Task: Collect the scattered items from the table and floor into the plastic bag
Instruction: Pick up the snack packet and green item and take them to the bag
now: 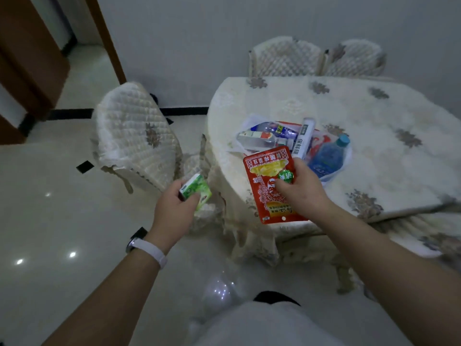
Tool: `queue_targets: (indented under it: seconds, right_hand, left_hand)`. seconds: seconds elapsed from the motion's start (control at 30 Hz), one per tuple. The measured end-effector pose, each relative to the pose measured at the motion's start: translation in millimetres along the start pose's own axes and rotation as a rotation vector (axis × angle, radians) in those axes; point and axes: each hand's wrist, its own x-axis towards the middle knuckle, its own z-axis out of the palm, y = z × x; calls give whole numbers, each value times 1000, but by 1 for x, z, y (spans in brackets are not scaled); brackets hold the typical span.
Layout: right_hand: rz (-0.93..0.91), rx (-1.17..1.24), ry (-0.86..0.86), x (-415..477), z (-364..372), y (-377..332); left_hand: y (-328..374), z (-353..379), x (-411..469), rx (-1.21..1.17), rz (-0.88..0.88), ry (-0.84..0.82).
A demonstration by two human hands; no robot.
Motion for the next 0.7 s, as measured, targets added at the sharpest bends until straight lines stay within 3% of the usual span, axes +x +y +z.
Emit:
queue_targets:
  seconds: [0.3, 0.7]
  right_hand:
    - [176, 124, 232, 46, -20, 43]
    - [168, 287, 294, 154, -30, 53]
  left_hand:
    - [16, 65, 84, 33, 41, -265]
    - [60, 116, 173, 164, 64, -317]
